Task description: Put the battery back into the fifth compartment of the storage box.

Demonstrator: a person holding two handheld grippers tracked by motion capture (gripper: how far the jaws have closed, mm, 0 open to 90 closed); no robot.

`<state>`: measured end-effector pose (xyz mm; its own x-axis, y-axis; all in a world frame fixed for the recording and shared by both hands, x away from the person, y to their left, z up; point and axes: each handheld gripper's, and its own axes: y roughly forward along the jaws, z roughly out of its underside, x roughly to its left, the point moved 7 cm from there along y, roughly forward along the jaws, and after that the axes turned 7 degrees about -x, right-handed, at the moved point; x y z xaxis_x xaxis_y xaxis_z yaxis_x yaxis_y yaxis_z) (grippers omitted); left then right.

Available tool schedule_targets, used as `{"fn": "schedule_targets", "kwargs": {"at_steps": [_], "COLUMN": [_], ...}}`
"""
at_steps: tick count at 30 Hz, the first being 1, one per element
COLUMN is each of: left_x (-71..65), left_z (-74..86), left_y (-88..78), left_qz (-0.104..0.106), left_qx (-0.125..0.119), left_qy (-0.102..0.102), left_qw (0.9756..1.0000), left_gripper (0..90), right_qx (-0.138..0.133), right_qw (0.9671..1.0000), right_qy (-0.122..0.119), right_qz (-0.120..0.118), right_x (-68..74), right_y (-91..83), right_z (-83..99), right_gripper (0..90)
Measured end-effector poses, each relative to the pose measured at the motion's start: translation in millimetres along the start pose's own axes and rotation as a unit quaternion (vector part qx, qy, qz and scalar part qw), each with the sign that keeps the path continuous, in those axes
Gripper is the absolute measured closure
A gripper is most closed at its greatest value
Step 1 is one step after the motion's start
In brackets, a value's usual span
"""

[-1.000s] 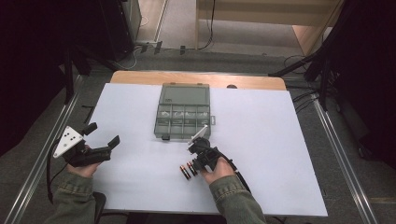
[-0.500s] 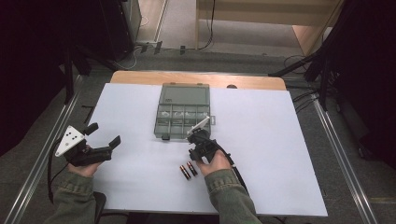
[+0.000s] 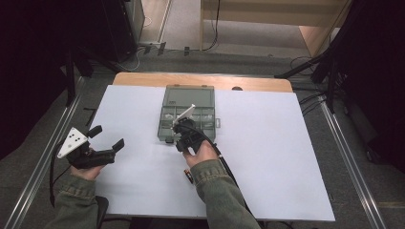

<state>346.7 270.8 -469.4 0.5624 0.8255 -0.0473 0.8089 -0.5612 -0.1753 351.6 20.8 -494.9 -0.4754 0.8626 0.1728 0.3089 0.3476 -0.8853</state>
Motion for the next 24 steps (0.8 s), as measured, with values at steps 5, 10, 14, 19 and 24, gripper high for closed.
{"fn": "schedule_targets", "kwargs": {"at_steps": [5,10,14,19,24], "left_x": [1.3,3.6,5.5,6.2,6.0], "left_z": [-1.8,-2.6,-4.8,-4.9,-5.0], "left_y": [-1.8,-2.9,-4.4,-4.6,-4.9], "left_qz": [-0.001,-0.006,-0.009,-0.009,-0.01], "left_qx": [-0.006,-0.009,-0.017,-0.017,-0.017], "left_qy": [-0.006,-0.008,-0.014,-0.014,-0.012], "left_qw": [1.0,0.9999,0.9997,0.9997,0.9997], "left_gripper": [2.5,2.6,2.5,2.5,2.5], "right_qx": [-0.015,-0.05,-0.068,-0.074,-0.067], "right_qw": [0.9993,0.9908,0.9856,0.9806,0.9818], "right_qy": [0.023,0.097,0.131,0.164,0.17], "right_qz": [-0.025,-0.081,-0.082,-0.078,-0.051], "right_x": [8.2,10.3,4.4,1.1,0.8], "right_y": [7.0,8.1,11.8,21.2,29.7], "right_z": [-19.2,-39.5,-54.5,-66.0,-68.9], "right_gripper": [77.6,77.6,77.6,77.5,77.6]}}
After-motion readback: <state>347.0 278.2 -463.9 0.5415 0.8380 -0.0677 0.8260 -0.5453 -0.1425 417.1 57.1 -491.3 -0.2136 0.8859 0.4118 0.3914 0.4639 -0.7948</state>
